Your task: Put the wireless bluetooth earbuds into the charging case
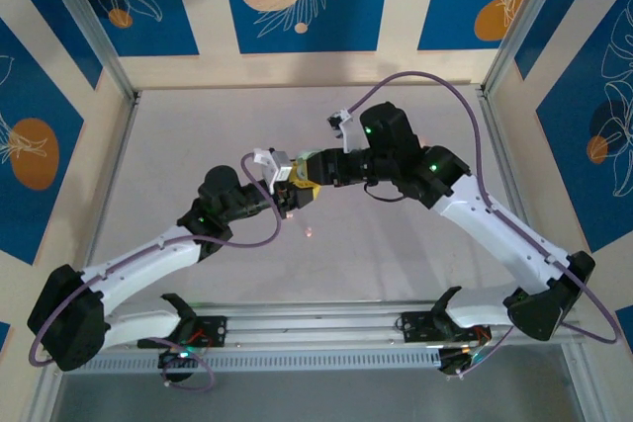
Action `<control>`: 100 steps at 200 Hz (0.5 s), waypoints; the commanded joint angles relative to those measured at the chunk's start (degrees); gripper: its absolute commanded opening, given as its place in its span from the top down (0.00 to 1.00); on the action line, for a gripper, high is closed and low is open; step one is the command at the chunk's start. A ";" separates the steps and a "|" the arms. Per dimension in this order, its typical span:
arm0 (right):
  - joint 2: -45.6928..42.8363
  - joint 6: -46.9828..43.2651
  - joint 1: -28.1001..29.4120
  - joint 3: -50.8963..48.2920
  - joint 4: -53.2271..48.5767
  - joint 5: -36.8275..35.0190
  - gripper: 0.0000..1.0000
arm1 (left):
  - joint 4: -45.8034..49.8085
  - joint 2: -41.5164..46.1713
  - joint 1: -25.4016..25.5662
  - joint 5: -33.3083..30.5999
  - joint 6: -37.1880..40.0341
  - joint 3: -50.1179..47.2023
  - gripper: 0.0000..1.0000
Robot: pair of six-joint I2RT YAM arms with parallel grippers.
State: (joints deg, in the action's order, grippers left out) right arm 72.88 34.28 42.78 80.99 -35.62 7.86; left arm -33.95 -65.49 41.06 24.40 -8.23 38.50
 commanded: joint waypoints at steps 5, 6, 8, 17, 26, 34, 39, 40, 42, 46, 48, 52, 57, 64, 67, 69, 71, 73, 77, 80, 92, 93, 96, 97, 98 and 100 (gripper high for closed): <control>-5.10 -1.90 -0.10 0.07 1.40 4.13 0.57 | -2.49 1.85 0.37 -1.74 2.03 0.22 0.65; -5.24 -2.05 -0.09 -0.08 1.59 4.20 0.57 | -2.42 1.86 0.35 -1.78 2.10 0.20 0.64; -5.81 -2.21 -0.07 -0.25 1.95 4.38 0.56 | -2.41 1.93 0.36 -1.85 2.15 0.16 0.65; -8.22 -2.88 -0.23 -1.23 3.43 3.93 0.55 | -2.25 2.17 0.40 -2.20 2.43 -0.08 0.65; -10.69 -3.46 -0.61 -2.52 4.71 1.76 0.54 | -2.01 2.38 0.38 -2.51 2.68 -0.22 0.65; -13.34 -3.76 -1.14 -4.07 5.50 -1.24 0.53 | -1.67 2.56 0.42 -2.68 2.92 -0.27 0.65; -14.90 -4.06 -1.72 -5.17 5.94 -3.39 0.53 | -1.55 2.73 0.42 -2.69 3.09 -0.33 0.65; -15.15 -4.14 -1.86 -5.33 5.92 -3.82 0.53 | -1.51 2.73 0.42 -2.74 3.06 -0.35 0.65; -15.73 -4.25 -2.19 -5.78 5.98 -4.83 0.53 | -1.50 2.80 0.43 -2.77 3.11 -0.29 0.65; -16.87 -4.43 -2.80 -6.58 5.97 -7.01 0.53 | -1.42 2.89 0.41 -2.85 3.20 -0.32 0.65; -17.28 -4.47 -3.15 -6.97 5.84 -8.26 0.53 | -1.41 2.91 0.42 -2.86 3.24 -0.35 0.65; -18.27 -4.29 -3.99 -7.69 5.28 -11.07 0.53 | -1.31 3.00 0.43 -2.91 3.30 -0.36 0.65; -19.21 -3.81 -5.25 -8.53 4.10 -14.77 0.53 | -1.30 3.15 0.38 -2.98 3.31 -0.42 0.65; -20.13 -2.66 -7.68 -9.63 1.70 -19.98 0.51 | -1.29 3.35 0.35 -3.04 3.35 -0.40 0.65; -20.41 -1.91 -9.01 -10.20 0.59 -21.84 0.51 | -1.22 3.43 0.42 -3.04 3.35 -0.42 0.65; -20.59 -1.43 -10.08 -10.58 -0.14 -22.93 0.51 | -1.23 3.51 0.40 -3.09 3.32 -0.44 0.65; -20.72 -0.65 -11.30 -11.01 -0.92 -23.87 0.51 | -1.27 3.59 0.42 -3.06 3.31 -0.51 0.65; -20.88 0.08 -12.61 -11.44 -1.53 -24.54 0.51 | -1.26 3.61 0.40 -3.05 3.26 -0.46 0.65; -20.94 1.37 -15.60 -12.36 -3.04 -24.92 0.51 | -1.21 3.77 0.40 -3.12 3.30 -0.52 0.65; -20.98 2.14 -18.10 -13.13 -3.96 -24.61 0.51 | -1.20 3.91 0.42 -3.06 3.31 -0.48 0.65; -20.46 3.78 -28.99 -17.06 -5.35 -19.72 0.51 | -0.83 4.43 0.38 -2.93 3.29 -0.55 0.65; -20.39 4.00 -29.96 -17.39 -5.43 -19.15 0.51 | -0.80 4.46 0.40 -2.85 3.30 -0.58 0.65; -20.10 4.37 -32.73 -18.23 -5.76 -17.55 0.51 | -0.82 4.61 0.42 -2.90 3.24 -0.57 0.65; -19.95 4.47 -33.67 -18.45 -5.86 -16.97 0.51 | -0.79 4.64 0.42 -2.93 3.23 -0.55 0.65; -19.83 4.52 -34.58 -18.70 -5.95 -16.46 0.51 | -0.73 4.70 0.38 -2.90 3.27 -0.63 0.65; -19.61 4.62 -36.32 -19.21 -6.06 -15.52 0.51 | -0.75 4.79 0.37 -2.83 3.25 -0.69 0.65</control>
State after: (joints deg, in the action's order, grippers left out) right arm 50.41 34.41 22.50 68.79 -34.11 -6.76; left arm -33.78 -62.81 41.06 21.96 -5.82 38.50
